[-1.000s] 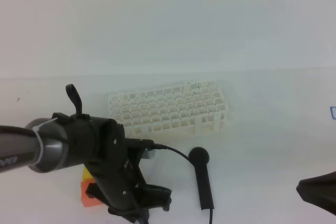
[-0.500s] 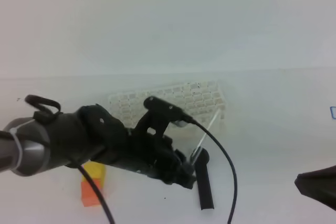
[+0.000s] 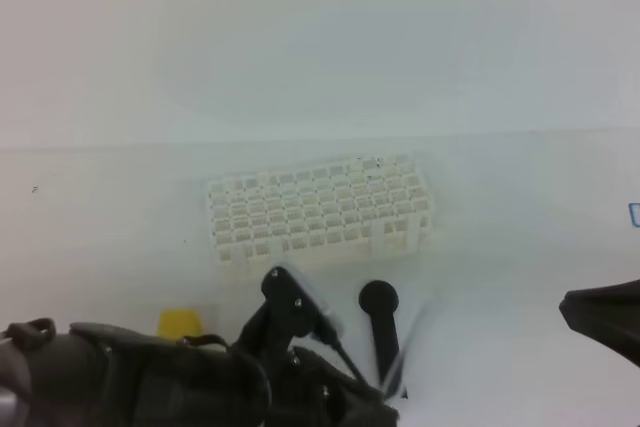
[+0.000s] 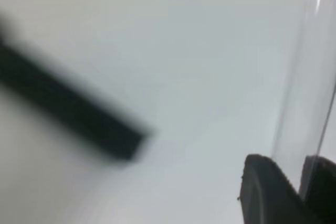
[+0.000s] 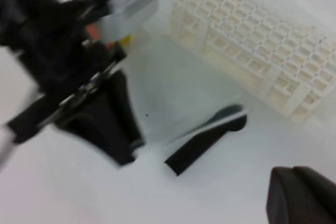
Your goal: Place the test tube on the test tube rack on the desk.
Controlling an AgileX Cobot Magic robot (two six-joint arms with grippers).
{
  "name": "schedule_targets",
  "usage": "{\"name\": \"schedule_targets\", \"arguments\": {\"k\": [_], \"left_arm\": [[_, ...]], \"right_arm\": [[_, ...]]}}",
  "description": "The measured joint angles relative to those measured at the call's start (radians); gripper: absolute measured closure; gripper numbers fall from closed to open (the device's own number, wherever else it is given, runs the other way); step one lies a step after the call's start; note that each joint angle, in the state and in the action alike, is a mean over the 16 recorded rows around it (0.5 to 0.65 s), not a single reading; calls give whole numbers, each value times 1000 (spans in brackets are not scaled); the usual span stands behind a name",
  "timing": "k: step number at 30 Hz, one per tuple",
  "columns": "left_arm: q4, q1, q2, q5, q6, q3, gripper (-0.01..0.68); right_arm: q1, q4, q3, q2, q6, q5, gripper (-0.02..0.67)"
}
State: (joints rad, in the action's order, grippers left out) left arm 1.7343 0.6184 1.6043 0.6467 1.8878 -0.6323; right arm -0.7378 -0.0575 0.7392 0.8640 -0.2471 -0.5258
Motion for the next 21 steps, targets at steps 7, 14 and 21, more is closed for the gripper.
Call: {"name": "schedule_targets", "arguments": {"k": [7,14,21], "left_arm": [[21,0,-12,102,79,16,646],[28,-28,-12,126,108,-29,652],[42,-158,-15,340,194,-59,652]], "right_arm": [[0,6,0,2,14,36,650],[0,5,0,7,17,84,639],[0,4,0,14,17,184,602]]}}
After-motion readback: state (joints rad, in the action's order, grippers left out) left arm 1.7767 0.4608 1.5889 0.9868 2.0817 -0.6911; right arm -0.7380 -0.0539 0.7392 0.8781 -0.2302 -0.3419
